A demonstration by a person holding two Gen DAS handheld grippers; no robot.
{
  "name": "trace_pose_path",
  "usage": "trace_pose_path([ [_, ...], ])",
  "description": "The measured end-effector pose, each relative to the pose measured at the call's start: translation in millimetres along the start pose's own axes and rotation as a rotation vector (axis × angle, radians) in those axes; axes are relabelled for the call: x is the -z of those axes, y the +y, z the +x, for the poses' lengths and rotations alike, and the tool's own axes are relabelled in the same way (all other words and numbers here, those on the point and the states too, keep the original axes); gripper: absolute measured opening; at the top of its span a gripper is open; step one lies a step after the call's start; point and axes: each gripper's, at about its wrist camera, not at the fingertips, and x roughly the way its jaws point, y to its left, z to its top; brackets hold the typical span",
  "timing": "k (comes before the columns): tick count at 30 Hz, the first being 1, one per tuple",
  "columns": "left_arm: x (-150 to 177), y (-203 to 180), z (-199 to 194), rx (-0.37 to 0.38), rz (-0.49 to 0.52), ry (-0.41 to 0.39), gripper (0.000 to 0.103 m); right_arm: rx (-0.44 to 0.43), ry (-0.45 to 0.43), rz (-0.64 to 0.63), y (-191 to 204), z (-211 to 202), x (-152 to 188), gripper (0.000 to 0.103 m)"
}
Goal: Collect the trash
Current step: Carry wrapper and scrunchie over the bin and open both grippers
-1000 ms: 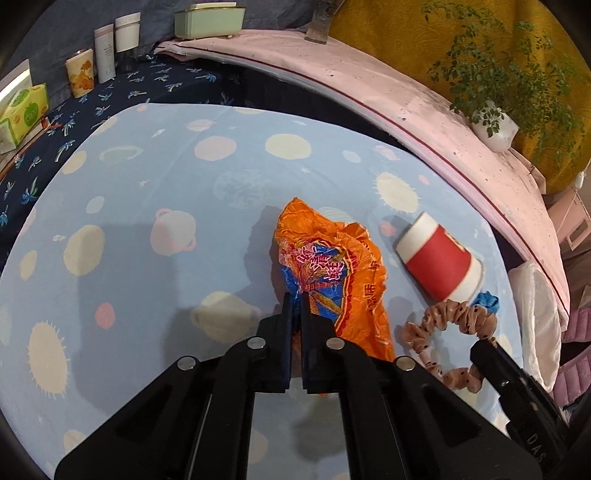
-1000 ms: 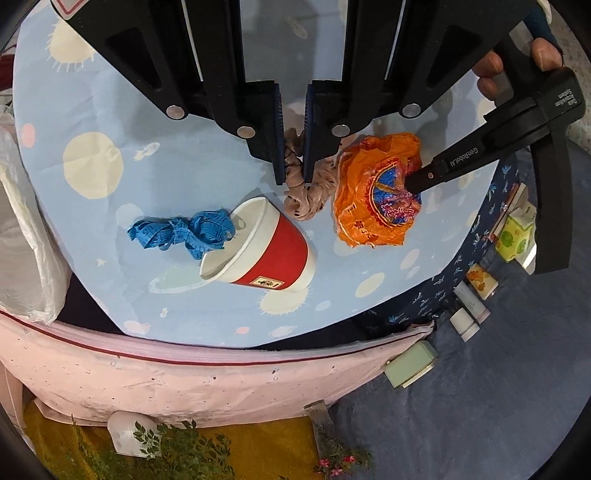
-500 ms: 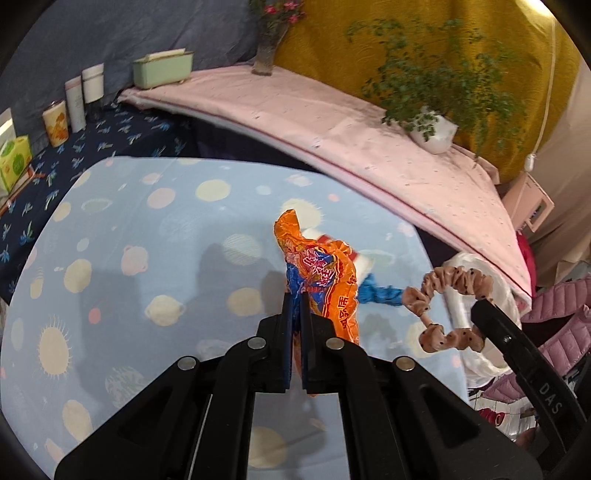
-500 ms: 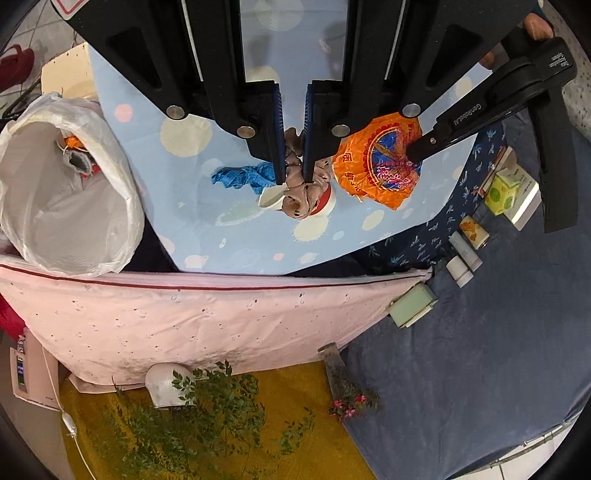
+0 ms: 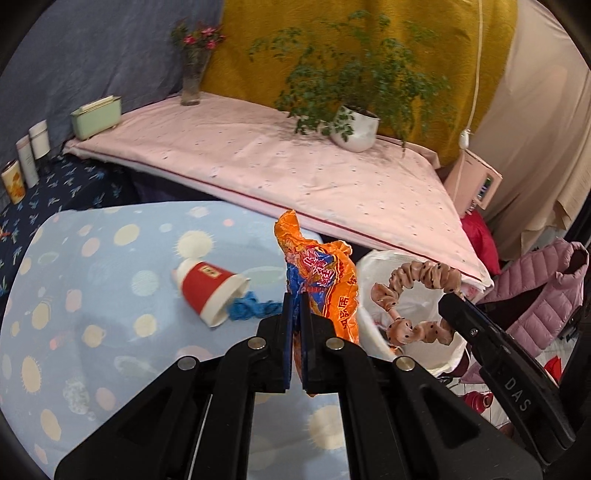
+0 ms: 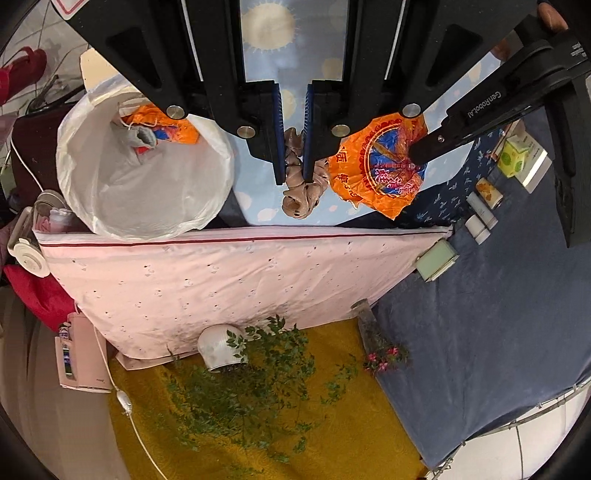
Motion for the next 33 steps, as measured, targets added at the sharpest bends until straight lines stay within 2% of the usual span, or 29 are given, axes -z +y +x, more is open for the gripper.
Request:
trace_pose_path([
  [12,0.8,-84.0,29.6,0.086,0.097,0.038,0.002,0.094,-0.036,0.082,-79.9,-24.3,-10.4,0.009],
  [15,2.9,-100.7,39.7,0.101,0.115,0.052,0.002,0.104,-0.035,0.093,-89.9,-25.6,-10.4,0.009],
  [26,9.8,-129.4,78.2,0.143,0.132,0.098,0.005,0.145,-0.016,0.134,-132.2,-16.4,-10.7,0.009],
  [27,9.4,-128.6,81.2,0.141,0.123,0.103,0.012,0.146,-0.013,0.136,-134.0,-14.4,-10.5,0.009],
  [28,9.4,-127.6,84.7,0.143,0.113,0.112,0.026,0.147,-0.010,0.137,-135.0,-11.7,-10.6,0.009],
  [29,9.5,-126.5,87.0,0.133,0.107,0.111,0.032,0.148,-0.007,0.136,-136.1,-9.0,-10.5,0.010],
  [30,9.7,-125.5,87.8,0.120,0.107,0.102,0.036,0.149,-0.003,0.135,-136.9,-6.7,-10.7,0.010],
  [33,10.8,-122.4,91.4,0.094,0.121,0.098,0.037,0.149,0.013,0.131,-138.5,3.6,-11.0,0.010],
])
